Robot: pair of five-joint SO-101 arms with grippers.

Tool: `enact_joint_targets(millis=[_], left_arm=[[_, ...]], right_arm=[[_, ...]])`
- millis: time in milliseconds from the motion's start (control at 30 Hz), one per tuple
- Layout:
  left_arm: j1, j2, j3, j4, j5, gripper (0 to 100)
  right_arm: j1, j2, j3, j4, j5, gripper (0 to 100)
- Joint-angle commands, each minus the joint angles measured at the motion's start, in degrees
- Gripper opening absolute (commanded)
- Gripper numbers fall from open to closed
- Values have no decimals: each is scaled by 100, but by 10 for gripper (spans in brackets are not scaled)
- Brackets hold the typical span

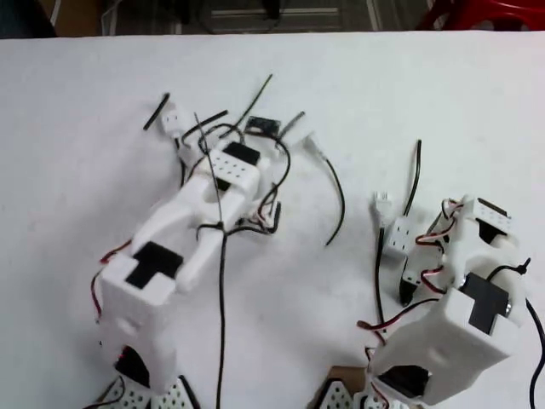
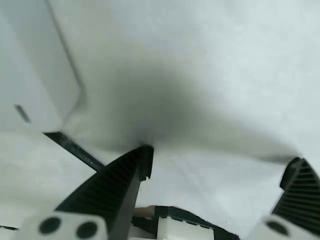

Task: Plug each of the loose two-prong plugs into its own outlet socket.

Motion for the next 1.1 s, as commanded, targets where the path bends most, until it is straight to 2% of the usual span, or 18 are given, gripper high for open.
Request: enact_joint_targets(millis=[0, 333, 433, 500, 600, 800, 967, 1067], left_arm=[[-101, 426, -809, 440, -53, 26], [-110, 796, -3411, 2303, -18, 24], [-215, 822, -4404, 2567, -18, 24], [-295, 866, -5020, 2497, -18, 24], [-479, 875, -5512, 1943, -26, 24], [-1033, 1077, -5433, 1099, -62, 25], [-1754, 1701, -5442, 844, -44, 155], [-2220, 1938, -5451, 624, -62, 161]], right_arm=[[40, 119, -35, -40, 0, 404], [40, 119, -35, -40, 0, 404], [40, 119, -35, -40, 0, 404], [40, 119, -35, -40, 0, 404], [40, 119, -35, -40, 0, 404], [40, 119, -35, -40, 0, 404], [40, 119, -35, -40, 35, 404], [40, 119, -35, -40, 35, 404]])
